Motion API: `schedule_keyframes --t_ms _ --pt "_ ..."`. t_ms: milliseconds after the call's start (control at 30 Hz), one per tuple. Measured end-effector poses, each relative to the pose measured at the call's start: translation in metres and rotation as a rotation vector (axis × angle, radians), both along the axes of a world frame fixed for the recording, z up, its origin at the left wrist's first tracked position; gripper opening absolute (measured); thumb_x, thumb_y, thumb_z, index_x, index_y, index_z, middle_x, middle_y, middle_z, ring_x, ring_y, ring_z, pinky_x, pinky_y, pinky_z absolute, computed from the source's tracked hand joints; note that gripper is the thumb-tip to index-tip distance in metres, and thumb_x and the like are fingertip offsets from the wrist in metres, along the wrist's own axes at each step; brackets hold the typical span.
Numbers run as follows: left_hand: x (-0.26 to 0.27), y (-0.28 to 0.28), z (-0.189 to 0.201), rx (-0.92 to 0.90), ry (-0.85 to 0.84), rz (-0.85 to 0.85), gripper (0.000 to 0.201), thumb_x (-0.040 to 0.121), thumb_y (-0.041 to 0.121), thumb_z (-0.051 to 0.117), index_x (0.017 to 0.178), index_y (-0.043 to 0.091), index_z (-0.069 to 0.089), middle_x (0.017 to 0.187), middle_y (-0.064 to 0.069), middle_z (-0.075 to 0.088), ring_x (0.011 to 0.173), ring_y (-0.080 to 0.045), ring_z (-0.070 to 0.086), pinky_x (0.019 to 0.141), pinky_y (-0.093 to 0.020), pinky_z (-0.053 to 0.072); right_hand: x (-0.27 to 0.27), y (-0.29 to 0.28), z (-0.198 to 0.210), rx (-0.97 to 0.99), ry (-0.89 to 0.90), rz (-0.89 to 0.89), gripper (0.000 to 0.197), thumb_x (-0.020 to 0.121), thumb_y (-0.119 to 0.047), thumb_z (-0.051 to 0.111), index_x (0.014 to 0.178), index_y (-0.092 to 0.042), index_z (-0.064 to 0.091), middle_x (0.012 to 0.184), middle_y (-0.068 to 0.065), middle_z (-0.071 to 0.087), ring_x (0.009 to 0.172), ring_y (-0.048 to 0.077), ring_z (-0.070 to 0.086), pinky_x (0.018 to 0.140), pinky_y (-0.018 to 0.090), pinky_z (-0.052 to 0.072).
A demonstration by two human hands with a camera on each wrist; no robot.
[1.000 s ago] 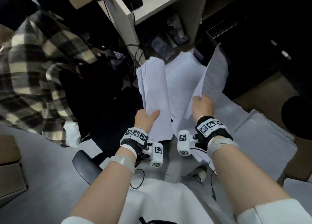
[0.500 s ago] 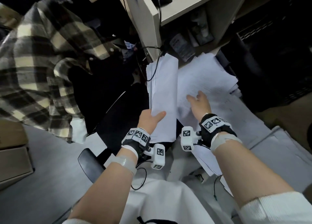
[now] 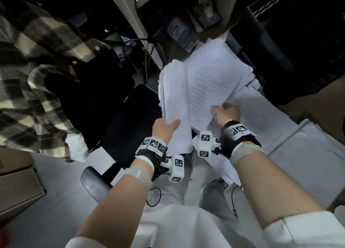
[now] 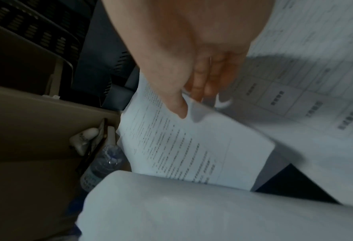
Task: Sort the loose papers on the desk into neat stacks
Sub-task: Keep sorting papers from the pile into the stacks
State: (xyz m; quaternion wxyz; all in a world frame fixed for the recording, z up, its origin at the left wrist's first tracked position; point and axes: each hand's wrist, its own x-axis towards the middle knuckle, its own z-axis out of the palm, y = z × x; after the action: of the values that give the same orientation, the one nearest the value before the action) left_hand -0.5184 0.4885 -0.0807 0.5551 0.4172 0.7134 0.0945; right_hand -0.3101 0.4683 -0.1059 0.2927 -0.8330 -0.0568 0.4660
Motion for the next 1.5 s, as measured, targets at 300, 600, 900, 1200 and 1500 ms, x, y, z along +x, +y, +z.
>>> schedule_keyframes --t_ms 300,600,900,1200,1500 --pt "0.005 0.011 -0.003 -0.003 0.03 -0.059 0.016 0.088 0.023 0.072 0.089 0.008 0.07 0.094 -0.011 0.073 0.091 -0.029 0.07 0.082 -0.038 0.057 -0.014 0.009 0.03 0.319 0.186 0.057 0.02 0.085 -0.028 0.062 0.098 -0.039 0.072 0.108 -0.009 0.074 0.101 0.014 0.069 0.093 0.038 0.055" --pt "0.014 0.015 -0.002 0.05 -0.026 -0.144 0.038 0.092 0.044 0.066 0.073 0.012 0.066 0.074 -0.001 0.069 0.07 -0.016 0.064 0.063 -0.027 0.048 -0.024 0.011 0.032 0.378 0.232 0.635 0.066 0.084 0.013 0.045 0.139 -0.021 0.057 0.132 -0.005 0.054 0.109 0.009 0.053 0.101 0.03 0.044" --pt "0.025 0.024 -0.006 0.112 0.179 -0.178 0.029 0.086 0.032 0.073 0.095 0.005 0.075 0.093 -0.002 0.074 0.085 -0.021 0.068 0.073 -0.028 0.052 -0.019 0.006 0.011 0.237 0.222 0.179 0.055 0.088 0.002 0.056 0.14 -0.016 0.052 0.117 -0.005 0.059 0.104 0.017 0.064 0.082 0.029 0.056" --pt "0.021 0.03 -0.009 0.118 0.191 -0.169 0.03 0.086 0.032 0.072 0.091 0.002 0.072 0.091 -0.006 0.074 0.082 -0.023 0.067 0.069 -0.028 0.051 -0.007 0.013 0.004 -0.126 0.068 0.021 0.015 0.075 -0.01 0.063 0.084 0.002 0.064 0.071 0.016 0.065 0.06 0.031 0.065 0.072 0.055 0.06" --pt "0.02 0.033 -0.009 0.113 0.196 -0.18 0.031 0.086 0.032 0.072 0.09 0.001 0.073 0.09 -0.006 0.074 0.082 -0.023 0.068 0.071 -0.03 0.053 -0.015 0.009 0.008 -0.058 0.069 0.059 0.028 0.071 -0.03 0.081 0.064 -0.012 0.061 0.065 0.009 0.066 0.055 0.024 0.058 0.063 0.038 0.055"
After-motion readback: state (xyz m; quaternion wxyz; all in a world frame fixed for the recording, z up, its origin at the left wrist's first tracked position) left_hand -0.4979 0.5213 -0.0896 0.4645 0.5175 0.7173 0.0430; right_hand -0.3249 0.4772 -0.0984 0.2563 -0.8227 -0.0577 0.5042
